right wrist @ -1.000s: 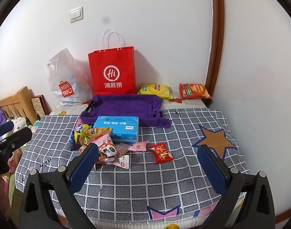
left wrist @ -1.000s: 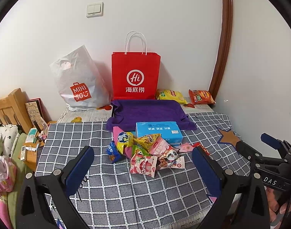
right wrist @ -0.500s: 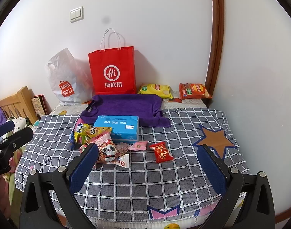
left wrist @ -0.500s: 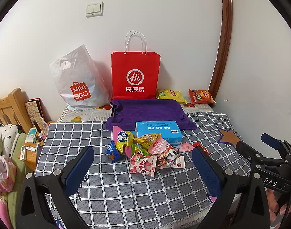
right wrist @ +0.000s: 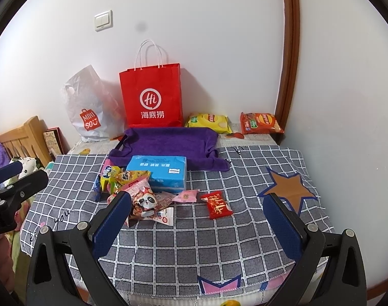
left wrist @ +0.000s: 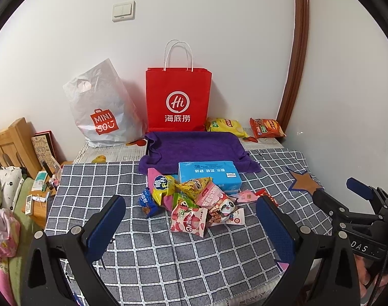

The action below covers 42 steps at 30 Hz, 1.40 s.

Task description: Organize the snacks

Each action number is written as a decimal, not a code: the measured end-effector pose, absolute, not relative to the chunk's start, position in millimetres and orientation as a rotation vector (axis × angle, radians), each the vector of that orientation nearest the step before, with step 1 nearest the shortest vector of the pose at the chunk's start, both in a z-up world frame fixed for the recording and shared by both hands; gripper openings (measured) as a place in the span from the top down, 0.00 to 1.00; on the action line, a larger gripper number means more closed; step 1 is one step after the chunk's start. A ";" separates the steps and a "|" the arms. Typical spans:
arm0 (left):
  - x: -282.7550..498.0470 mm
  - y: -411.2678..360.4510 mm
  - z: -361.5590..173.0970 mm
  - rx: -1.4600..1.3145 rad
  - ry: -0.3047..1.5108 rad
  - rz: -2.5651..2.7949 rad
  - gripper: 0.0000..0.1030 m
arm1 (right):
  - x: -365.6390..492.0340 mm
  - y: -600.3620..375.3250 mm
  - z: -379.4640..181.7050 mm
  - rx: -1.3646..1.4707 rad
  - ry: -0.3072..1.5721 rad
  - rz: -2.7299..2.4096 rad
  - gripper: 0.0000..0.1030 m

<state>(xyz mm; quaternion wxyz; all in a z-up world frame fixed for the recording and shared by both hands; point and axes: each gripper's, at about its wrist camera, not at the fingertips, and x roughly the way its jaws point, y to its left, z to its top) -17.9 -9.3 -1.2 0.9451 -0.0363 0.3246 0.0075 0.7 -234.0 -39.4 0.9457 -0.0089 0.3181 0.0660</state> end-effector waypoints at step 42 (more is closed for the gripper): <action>110.5 79.4 -141.5 -0.162 0.998 0.099 0.06 | 182.1 -263.3 -245.8 -0.014 0.931 0.120 0.53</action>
